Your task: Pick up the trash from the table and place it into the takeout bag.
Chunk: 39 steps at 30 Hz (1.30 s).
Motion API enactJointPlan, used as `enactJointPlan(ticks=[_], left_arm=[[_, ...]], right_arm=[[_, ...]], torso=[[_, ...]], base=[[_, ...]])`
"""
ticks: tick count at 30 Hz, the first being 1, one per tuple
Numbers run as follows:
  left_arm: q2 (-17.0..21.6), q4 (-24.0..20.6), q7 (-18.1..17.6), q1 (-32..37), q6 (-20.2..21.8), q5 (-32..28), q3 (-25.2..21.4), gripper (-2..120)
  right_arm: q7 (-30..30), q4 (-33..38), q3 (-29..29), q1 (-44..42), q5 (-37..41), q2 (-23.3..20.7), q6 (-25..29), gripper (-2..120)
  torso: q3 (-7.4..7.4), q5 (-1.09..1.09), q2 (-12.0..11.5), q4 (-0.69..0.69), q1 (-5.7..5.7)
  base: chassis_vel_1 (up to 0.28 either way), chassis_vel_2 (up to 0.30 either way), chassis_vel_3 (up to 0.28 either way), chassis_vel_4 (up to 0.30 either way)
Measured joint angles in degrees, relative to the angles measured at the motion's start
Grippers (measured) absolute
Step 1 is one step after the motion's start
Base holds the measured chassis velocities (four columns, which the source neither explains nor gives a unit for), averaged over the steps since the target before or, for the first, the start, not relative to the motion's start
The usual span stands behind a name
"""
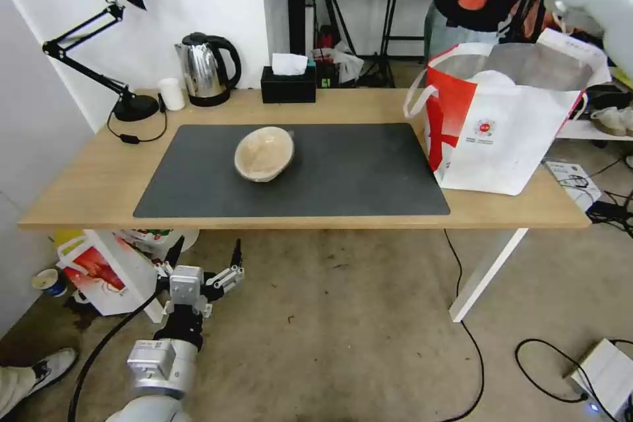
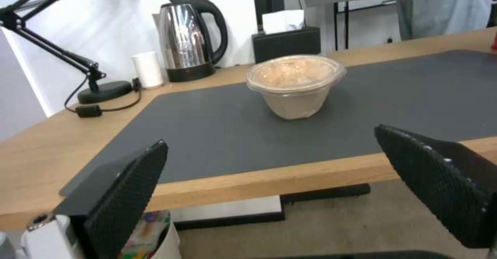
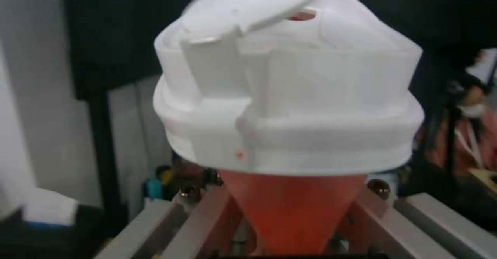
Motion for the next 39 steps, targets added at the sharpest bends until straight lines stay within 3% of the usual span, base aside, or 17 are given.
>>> enactJointPlan(ticks=[12, 39], left_arm=[[0.0, 0.0, 0.0, 0.0, 0.0, 0.0, 0.0, 100], [0.0, 0.0, 0.0, 0.0, 0.0, 0.0, 0.0, 100]], right_arm=[[-0.7, 0.2, 6.5, -9.9, -4.0, -3.6, 0.3, 5], [-2.9, -2.5, 13.5, -21.4, -10.3, -5.1, 1.7, 5]], torso=[[0.00, -0.01, 0.0, 0.01, 0.00], [0.00, -0.01, 0.0, 0.00, 0.00]], base=[[0.000, 0.000, 0.000, 0.000], [0.000, 0.000, 0.000, 0.000]])
